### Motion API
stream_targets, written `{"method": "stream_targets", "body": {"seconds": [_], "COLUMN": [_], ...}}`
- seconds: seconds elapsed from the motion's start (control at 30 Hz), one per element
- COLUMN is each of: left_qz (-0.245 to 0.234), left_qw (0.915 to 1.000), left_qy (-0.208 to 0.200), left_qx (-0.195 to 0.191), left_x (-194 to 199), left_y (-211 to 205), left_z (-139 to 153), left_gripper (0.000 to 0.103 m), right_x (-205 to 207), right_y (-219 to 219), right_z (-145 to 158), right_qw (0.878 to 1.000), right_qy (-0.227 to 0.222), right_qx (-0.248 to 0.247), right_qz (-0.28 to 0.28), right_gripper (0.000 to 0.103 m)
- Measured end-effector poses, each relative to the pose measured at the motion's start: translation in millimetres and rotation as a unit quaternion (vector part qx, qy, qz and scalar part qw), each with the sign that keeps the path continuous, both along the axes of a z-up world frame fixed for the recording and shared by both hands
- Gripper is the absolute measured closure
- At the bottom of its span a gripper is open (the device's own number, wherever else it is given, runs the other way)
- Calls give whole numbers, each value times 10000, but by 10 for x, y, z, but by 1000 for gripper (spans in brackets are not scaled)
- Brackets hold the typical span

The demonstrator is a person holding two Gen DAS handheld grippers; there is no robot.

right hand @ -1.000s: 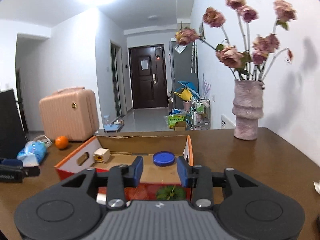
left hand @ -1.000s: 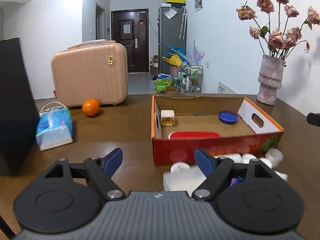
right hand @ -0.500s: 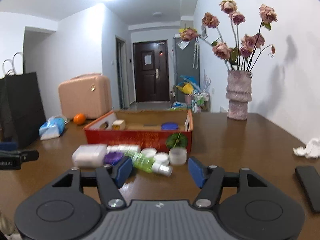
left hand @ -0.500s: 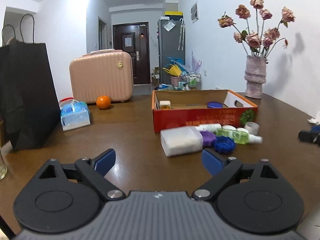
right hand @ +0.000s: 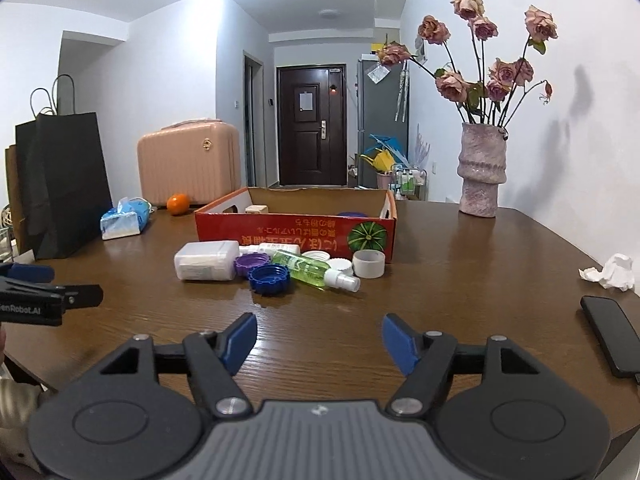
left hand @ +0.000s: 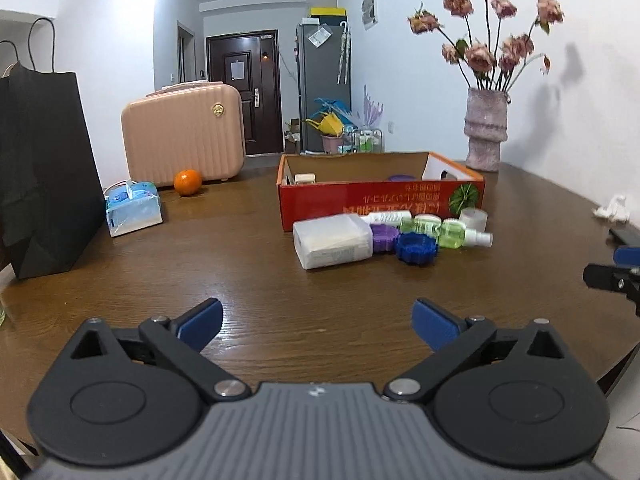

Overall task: Organize rigid objects
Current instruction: 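Move both tools back toward the caps on the table, then grasp the purple cap with the left tool while the right tool grasps the blue cap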

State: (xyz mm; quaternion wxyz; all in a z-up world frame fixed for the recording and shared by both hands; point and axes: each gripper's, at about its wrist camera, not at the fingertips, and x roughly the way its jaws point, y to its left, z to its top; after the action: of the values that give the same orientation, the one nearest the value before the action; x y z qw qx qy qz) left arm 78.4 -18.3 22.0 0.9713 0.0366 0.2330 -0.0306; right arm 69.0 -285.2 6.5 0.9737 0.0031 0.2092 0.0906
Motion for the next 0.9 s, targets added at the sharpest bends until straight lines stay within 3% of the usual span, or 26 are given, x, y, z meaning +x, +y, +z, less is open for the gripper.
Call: {"method": "stream_targets", "body": {"seconds": [0.33,0.5,0.7,0.73,0.8,0.9], "left_qz": [127,301,441,443,415,86], "left_qw": [9995,9981,9958,9955,9943,9922], "left_qy": [286,524,806,841,971,1190], "left_qx": [71,86,-4,-38,-143,-357], "left_x": [529,937,1200,1225,1286,1390], "left_y": [-17,46,188,192,152,-25], "left_z": [-134,-210,-301,-311,-341,-404], "left_gripper": [0,0,1,3,8,25], "right_x": [590,1288,2102,2179,2273,2298], "right_y": [163,459,837,875,891,745], "right_z": [-238,-323,-481,-486,-485,-484], "right_qw": [9979,9915,9866,9869,9879,9872], "right_qy": [536,920,1284,1271,1230,1260], "right_qx": [-3,83,54,14,-37,148], "right_qz": [362,915,1009,993,942,964], "right_gripper": [34,35,38,38,49,50]}}
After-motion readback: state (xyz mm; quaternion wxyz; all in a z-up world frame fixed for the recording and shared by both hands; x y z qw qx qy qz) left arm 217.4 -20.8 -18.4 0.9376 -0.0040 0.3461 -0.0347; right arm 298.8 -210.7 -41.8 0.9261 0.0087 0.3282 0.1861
